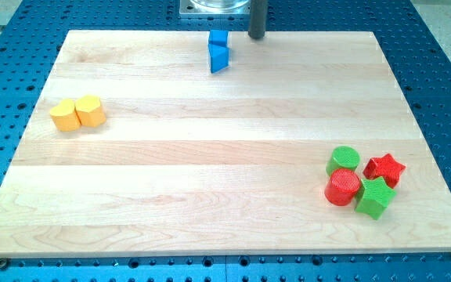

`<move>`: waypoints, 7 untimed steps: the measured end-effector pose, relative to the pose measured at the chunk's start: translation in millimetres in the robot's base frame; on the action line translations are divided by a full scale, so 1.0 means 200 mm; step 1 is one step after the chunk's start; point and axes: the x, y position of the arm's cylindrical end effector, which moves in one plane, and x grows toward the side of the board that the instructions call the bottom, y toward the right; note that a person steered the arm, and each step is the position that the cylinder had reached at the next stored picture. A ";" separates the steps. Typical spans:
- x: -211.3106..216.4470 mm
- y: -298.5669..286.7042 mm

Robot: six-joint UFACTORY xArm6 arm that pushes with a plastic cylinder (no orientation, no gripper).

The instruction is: Separate the blue blocks from each other

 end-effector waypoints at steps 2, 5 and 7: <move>0.00 -0.18; 0.30 -0.19; 0.43 -0.28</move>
